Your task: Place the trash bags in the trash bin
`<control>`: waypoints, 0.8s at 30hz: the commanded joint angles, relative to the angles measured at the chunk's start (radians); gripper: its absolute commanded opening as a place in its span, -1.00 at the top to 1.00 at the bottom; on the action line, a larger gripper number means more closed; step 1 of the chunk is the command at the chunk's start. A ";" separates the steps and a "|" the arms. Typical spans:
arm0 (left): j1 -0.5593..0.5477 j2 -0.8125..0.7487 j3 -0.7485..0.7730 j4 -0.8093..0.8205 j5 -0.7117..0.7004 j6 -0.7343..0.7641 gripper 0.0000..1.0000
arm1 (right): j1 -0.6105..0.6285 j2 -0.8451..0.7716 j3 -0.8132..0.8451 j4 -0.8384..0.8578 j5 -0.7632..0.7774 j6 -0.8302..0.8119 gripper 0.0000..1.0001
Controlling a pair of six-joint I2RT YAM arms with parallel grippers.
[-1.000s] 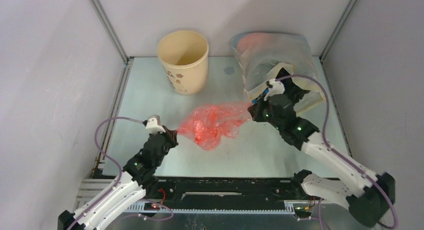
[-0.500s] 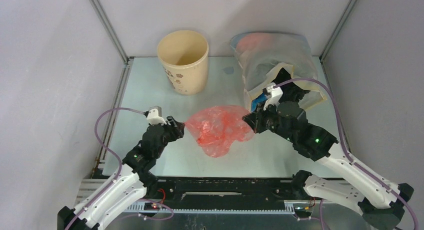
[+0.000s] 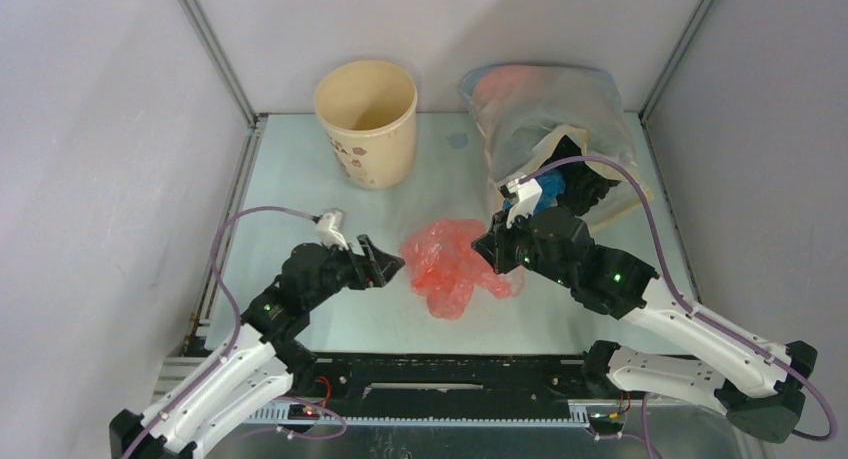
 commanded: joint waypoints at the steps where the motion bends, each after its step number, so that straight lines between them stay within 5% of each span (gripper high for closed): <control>1: -0.095 0.057 -0.016 0.040 0.137 0.001 -0.78 | 0.006 0.001 0.047 -0.017 0.049 -0.016 1.00; 5: -0.114 0.135 -0.063 0.108 0.118 0.004 -0.65 | 0.010 0.006 0.047 -0.012 0.052 -0.010 1.00; 16: -0.115 0.420 -0.118 0.423 0.234 -0.010 -0.68 | 0.012 0.010 0.047 -0.025 0.075 -0.006 1.00; 19: -0.114 0.478 -0.115 0.457 0.232 -0.004 -0.26 | 0.012 0.003 0.046 -0.033 0.097 -0.001 1.00; 23: -0.068 0.507 -0.133 0.456 0.146 0.016 0.83 | 0.011 -0.037 0.046 -0.075 0.203 0.028 1.00; 24: -0.040 0.506 -0.145 0.456 0.134 0.013 0.97 | 0.008 -0.053 0.047 -0.088 0.235 0.036 1.00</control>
